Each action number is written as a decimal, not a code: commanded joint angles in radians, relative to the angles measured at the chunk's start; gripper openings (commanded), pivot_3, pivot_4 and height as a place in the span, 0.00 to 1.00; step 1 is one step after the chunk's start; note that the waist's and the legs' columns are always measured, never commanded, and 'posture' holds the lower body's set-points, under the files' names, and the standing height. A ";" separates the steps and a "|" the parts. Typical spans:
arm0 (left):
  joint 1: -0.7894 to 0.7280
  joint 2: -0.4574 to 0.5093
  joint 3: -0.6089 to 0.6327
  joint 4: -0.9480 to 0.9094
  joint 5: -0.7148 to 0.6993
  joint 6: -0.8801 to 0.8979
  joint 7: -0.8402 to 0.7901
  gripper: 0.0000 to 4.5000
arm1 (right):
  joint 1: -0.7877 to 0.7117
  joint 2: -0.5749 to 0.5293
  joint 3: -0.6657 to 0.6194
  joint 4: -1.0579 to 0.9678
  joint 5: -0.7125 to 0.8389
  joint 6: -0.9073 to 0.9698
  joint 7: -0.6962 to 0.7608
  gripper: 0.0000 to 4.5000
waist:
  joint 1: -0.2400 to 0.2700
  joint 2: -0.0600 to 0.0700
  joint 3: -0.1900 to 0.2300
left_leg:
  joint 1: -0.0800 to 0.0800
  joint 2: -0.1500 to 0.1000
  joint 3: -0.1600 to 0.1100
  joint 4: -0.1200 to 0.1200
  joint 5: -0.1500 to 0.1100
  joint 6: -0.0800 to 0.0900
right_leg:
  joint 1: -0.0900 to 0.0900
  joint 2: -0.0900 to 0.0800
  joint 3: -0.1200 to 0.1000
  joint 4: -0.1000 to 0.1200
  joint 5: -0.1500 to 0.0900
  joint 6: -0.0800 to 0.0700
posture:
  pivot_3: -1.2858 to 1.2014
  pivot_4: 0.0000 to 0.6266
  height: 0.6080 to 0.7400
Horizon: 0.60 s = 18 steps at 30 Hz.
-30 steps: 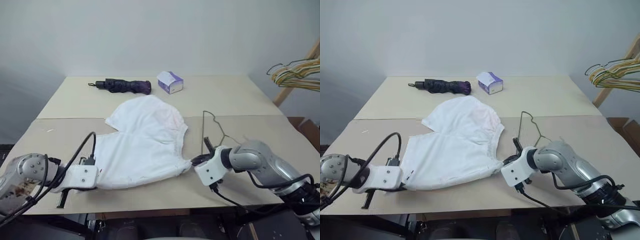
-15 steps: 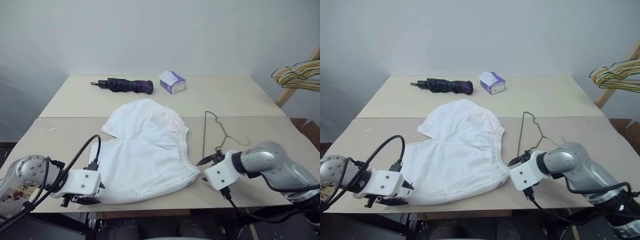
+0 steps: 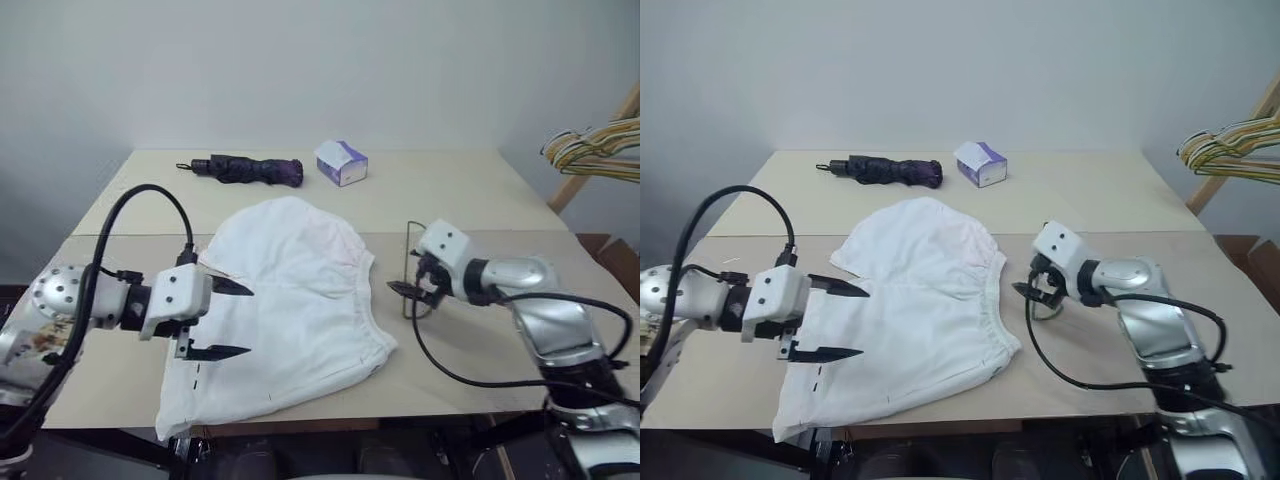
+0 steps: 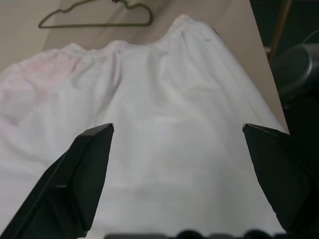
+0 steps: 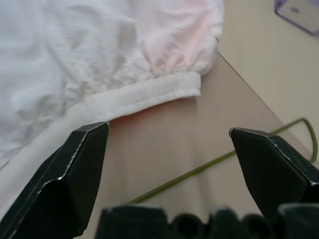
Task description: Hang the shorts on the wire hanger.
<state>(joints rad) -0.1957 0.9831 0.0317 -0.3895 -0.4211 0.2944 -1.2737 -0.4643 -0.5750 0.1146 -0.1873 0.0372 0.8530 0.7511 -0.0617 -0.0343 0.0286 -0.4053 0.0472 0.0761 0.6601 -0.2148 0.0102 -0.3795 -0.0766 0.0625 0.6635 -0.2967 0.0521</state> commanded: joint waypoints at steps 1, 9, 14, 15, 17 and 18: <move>-0.058 -0.019 -0.027 -0.009 -0.008 -0.010 -0.003 1.00 | -0.019 0.054 0.000 0.068 -0.024 0.087 -0.115 1.00 | -0.002 0.000 0.000 | -0.002 0.000 0.000 0.000 0.000 0.000 | -0.002 0.001 0.000 0.000 0.000 -0.001 | 0.49 0.00 1.00; -0.121 -0.040 -0.056 0.061 0.038 -0.056 -0.008 1.00 | 0.082 -0.026 0.046 0.052 -0.038 0.099 -0.128 1.00 | -0.011 0.001 0.000 | -0.007 0.000 0.000 0.000 0.000 0.000 | -0.008 0.001 0.001 0.000 0.001 0.000 | 0.48 0.00 1.00; -0.145 -0.060 -0.054 0.087 0.044 -0.073 0.003 1.00 | 0.181 -0.146 -0.026 0.024 -0.021 0.082 -0.112 1.00 | -0.008 0.000 0.000 | -0.007 0.000 0.000 0.000 0.000 0.000 | -0.007 0.000 0.001 0.000 0.001 0.001 | 0.47 0.00 1.00; -0.150 -0.064 -0.053 0.091 0.044 -0.075 0.006 1.00 | 0.194 -0.165 -0.038 0.020 -0.018 0.075 -0.107 1.00 | -0.009 0.000 0.000 | -0.006 0.000 0.000 0.001 0.000 0.000 | -0.007 0.000 0.001 0.000 0.001 0.001 | 0.47 0.00 1.00; -0.157 -0.073 -0.054 0.096 0.044 -0.074 0.010 1.00 | 0.203 -0.186 -0.072 -0.003 0.004 0.071 -0.097 1.00 | -0.010 0.000 0.000 | -0.006 0.000 0.001 0.001 0.000 0.000 | -0.007 0.001 0.002 0.000 0.001 0.001 | 0.47 0.00 1.00; -0.160 -0.078 -0.055 0.098 0.043 -0.073 0.011 1.00 | 0.198 -0.188 -0.091 -0.021 0.022 0.079 -0.089 1.00 | -0.011 0.000 0.000 | -0.005 0.000 0.001 0.001 0.000 0.000 | -0.006 0.001 0.002 0.000 0.001 0.001 | 0.47 0.00 1.00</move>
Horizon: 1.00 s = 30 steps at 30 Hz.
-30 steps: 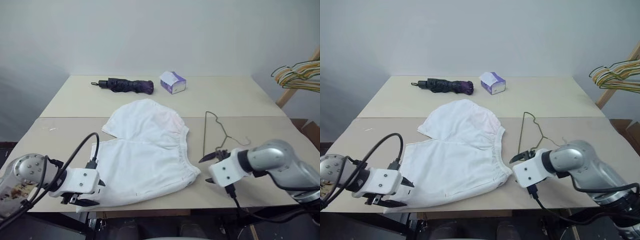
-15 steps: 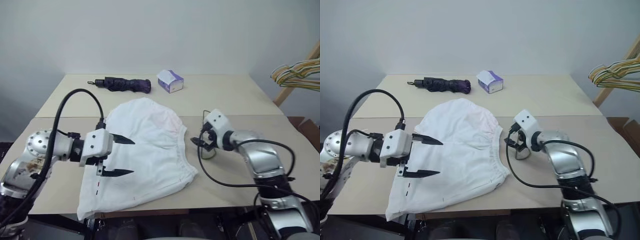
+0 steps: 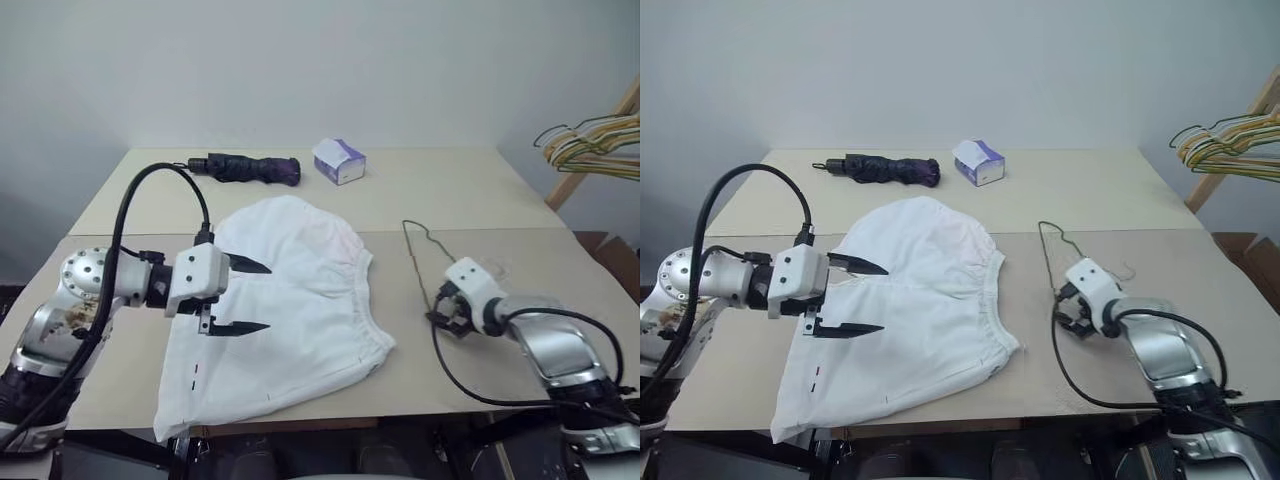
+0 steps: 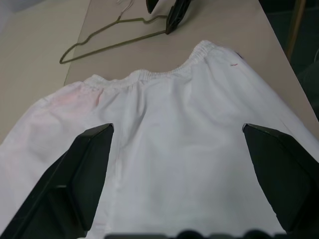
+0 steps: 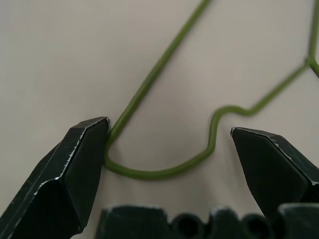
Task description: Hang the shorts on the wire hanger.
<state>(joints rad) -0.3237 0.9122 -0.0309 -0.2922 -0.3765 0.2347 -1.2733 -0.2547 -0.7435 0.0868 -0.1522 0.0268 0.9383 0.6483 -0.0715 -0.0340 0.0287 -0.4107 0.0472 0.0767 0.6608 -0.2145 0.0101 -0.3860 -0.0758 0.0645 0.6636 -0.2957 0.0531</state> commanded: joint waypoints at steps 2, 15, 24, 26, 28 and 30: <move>-0.037 -0.018 0.003 0.003 0.002 -0.017 0.014 1.00 | -0.044 0.002 -0.094 -0.085 0.062 0.011 0.007 1.00 | -0.011 0.000 0.000 | 0.000 0.001 0.000 0.000 0.000 0.000 | -0.001 0.001 0.001 0.000 0.000 0.000 | 0.47 0.00 1.00; -0.077 -0.121 0.015 -0.060 -0.093 0.061 0.073 1.00 | -0.371 0.261 -0.080 0.355 0.079 0.026 -0.163 1.00 | -0.055 0.000 0.000 | -0.002 0.000 -0.009 0.000 0.000 0.000 | -0.001 0.002 0.002 0.000 0.001 0.000 | 0.47 0.00 1.00; -0.045 -0.105 0.011 -0.092 -0.081 0.070 0.078 1.00 | -0.338 0.253 0.002 0.410 0.080 0.041 -0.094 1.00 | -0.054 0.000 0.000 | -0.001 0.000 -0.011 0.000 0.000 0.000 | 0.000 0.003 0.002 0.000 0.001 0.000 | 0.48 0.00 1.00; -0.047 -0.107 0.004 -0.081 -0.070 0.062 0.076 1.00 | -0.325 0.255 0.007 0.415 0.080 0.049 -0.092 0.92 | -0.053 0.000 0.000 | 0.000 0.000 -0.011 0.000 0.000 0.000 | 0.000 0.002 0.002 0.000 0.001 0.000 | 0.48 0.00 1.00; -0.049 -0.108 -0.006 -0.076 -0.056 0.053 0.074 1.00 | -0.315 0.256 0.016 0.422 0.076 0.069 -0.094 0.80 | -0.054 0.000 0.000 | 0.001 0.000 -0.011 0.000 0.000 0.000 | 0.001 0.003 0.002 0.000 0.001 0.000 | 0.48 0.00 1.00; -0.047 -0.110 -0.009 -0.078 -0.052 0.049 0.071 1.00 | -0.307 0.257 0.020 0.427 0.071 0.083 -0.102 0.65 | -0.053 0.000 0.000 | 0.002 0.001 -0.011 0.000 0.000 0.000 | 0.002 0.003 0.002 0.000 0.001 0.000 | 0.48 0.00 1.00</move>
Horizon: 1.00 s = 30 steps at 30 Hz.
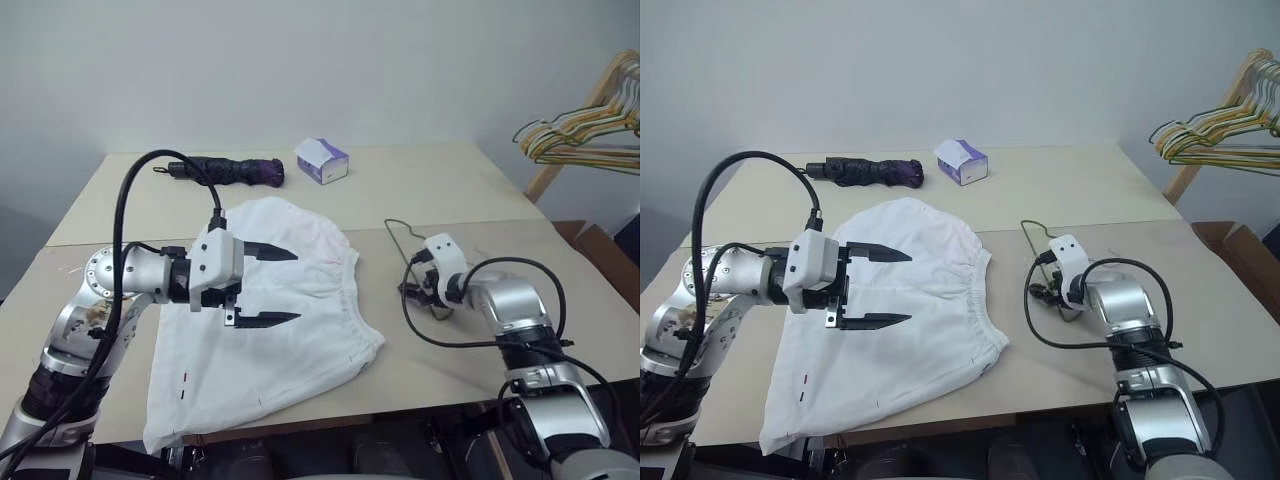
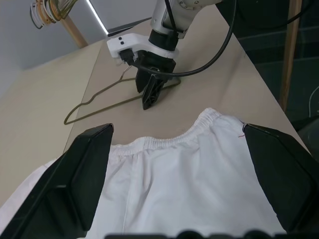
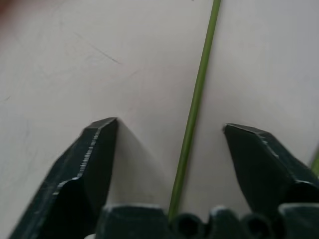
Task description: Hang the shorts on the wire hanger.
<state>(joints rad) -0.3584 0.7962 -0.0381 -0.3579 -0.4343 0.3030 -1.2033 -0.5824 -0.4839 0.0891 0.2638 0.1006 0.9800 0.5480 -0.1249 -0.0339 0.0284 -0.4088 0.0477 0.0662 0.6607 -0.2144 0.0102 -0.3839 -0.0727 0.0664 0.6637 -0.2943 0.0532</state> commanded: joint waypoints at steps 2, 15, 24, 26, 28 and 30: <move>-0.011 0.004 0.000 -0.015 0.005 -0.021 0.001 1.00 | 0.029 -0.004 0.018 0.010 -0.005 0.045 -0.007 0.50 | 0.000 -0.001 -0.001 | 0.001 0.000 0.000 0.000 0.000 0.000 | 0.001 0.000 0.000 0.000 0.000 0.000 | 0.48 0.00 1.00; -0.029 -0.084 0.011 0.001 -0.015 0.034 0.125 1.00 | 0.065 -0.002 -0.023 -0.052 -0.028 -0.020 -0.084 0.01 | 0.003 -0.004 -0.003 | 0.007 0.001 0.000 0.000 0.000 0.000 | 0.010 0.000 -0.003 -0.003 0.000 0.000 | 0.47 0.00 1.00; -0.231 -0.452 0.332 0.286 -0.516 0.576 0.724 1.00 | 0.179 0.036 -0.099 -0.511 0.000 -0.208 -0.151 0.01 | 0.001 -0.002 -0.002 | 0.002 0.000 -0.006 0.000 0.000 0.000 | 0.006 -0.001 -0.003 -0.002 0.000 0.001 | 0.47 0.00 1.00; -0.261 -0.548 0.412 0.360 -0.642 0.679 0.910 1.00 | 0.217 0.037 -0.074 -0.604 -0.008 -0.292 -0.137 0.01 | 0.003 -0.003 -0.002 | 0.001 -0.001 -0.007 0.000 0.000 0.000 | 0.004 -0.002 -0.003 -0.001 0.000 0.002 | 0.47 0.00 1.00; -0.251 -0.613 0.440 0.348 -0.732 0.728 0.997 1.00 | 0.244 0.036 -0.036 -0.655 -0.029 -0.363 -0.131 0.01 | -0.001 -0.003 -0.002 | 0.000 -0.001 -0.008 0.000 0.000 0.000 | 0.004 -0.003 -0.003 -0.001 0.000 0.003 | 0.46 0.00 1.00; -0.239 -0.665 0.439 0.314 -0.792 0.747 1.043 1.00 | 0.258 0.049 -0.010 -0.686 -0.032 -0.408 -0.129 0.01 | -0.002 -0.003 -0.002 | -0.002 -0.002 -0.007 0.000 -0.001 -0.001 | 0.002 -0.003 -0.002 -0.001 0.001 0.003 | 0.46 0.00 1.00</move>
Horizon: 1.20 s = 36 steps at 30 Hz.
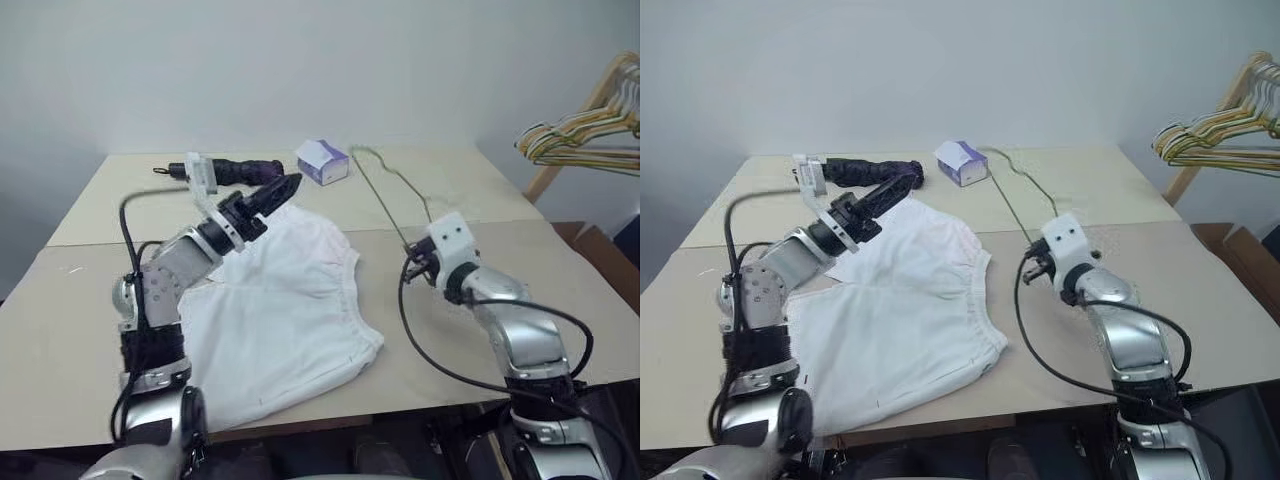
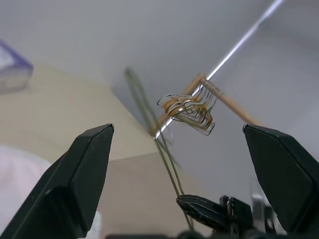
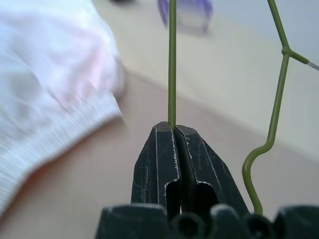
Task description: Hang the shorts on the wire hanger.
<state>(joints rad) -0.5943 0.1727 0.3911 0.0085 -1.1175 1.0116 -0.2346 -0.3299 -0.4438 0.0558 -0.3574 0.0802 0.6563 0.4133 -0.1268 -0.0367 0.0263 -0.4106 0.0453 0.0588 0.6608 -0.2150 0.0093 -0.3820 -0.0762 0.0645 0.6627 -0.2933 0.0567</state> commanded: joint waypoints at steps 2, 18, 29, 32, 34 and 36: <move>-0.002 -0.086 0.002 -0.063 -0.147 0.044 0.132 1.00 | 0.015 0.020 0.049 -0.085 -0.017 -0.133 0.005 0.01 | 0.002 0.000 0.000 | -0.003 -0.002 0.000 0.000 0.000 0.000 | -0.003 -0.001 0.001 0.000 0.001 0.001 | 0.46 0.00 1.00; -0.053 -0.082 -0.053 -0.020 -0.041 -0.125 0.109 0.63 | 0.041 0.021 0.176 -0.035 -0.183 -0.361 -0.009 0.00 | 0.005 0.000 0.000 | -0.003 -0.011 -0.008 0.000 0.001 -0.001 | -0.003 0.000 0.003 0.000 0.002 -0.001 | 0.46 0.00 1.00; -0.056 -0.103 -0.062 -0.003 -0.022 -0.164 0.095 0.01 | 0.051 0.050 0.180 -0.038 -0.223 -0.367 -0.008 0.00 | -0.001 0.000 0.000 | -0.003 -0.011 -0.010 0.000 0.001 -0.001 | -0.003 0.001 0.003 0.000 0.002 0.000 | 0.46 0.00 1.00; -0.050 -0.095 -0.086 -0.009 0.025 -0.182 0.087 0.01 | 0.052 0.043 0.197 -0.036 -0.239 -0.391 0.005 0.00 | -0.001 0.000 0.000 | -0.003 -0.011 -0.010 0.000 0.001 -0.001 | -0.003 0.000 0.003 0.000 0.002 0.000 | 0.46 0.00 1.00; -0.038 -0.086 -0.114 -0.022 0.069 -0.197 0.069 0.01 | 0.052 0.039 0.208 -0.034 -0.257 -0.407 0.006 0.00 | -0.001 0.000 0.000 | -0.003 -0.011 -0.010 0.000 0.001 -0.001 | -0.003 0.000 0.003 -0.001 0.002 0.000 | 0.46 0.00 1.00; -0.029 -0.083 -0.129 -0.035 0.094 -0.216 0.043 0.00 | 0.049 0.027 0.223 -0.026 -0.276 -0.430 0.018 0.12 | -0.001 0.000 0.000 | -0.003 -0.011 -0.010 0.000 0.001 -0.001 | -0.003 0.000 0.003 -0.001 0.002 0.000 | 0.46 0.00 1.00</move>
<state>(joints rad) -0.6190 0.0848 0.2818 0.0120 -1.0498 0.8246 -0.1641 -0.2665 -0.4108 0.2708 -0.3558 -0.1819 0.2809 0.4194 -0.1276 -0.0367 0.0262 -0.4135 0.0340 0.0489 0.6611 -0.2143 0.0086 -0.3852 -0.0758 0.0677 0.6620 -0.2916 0.0562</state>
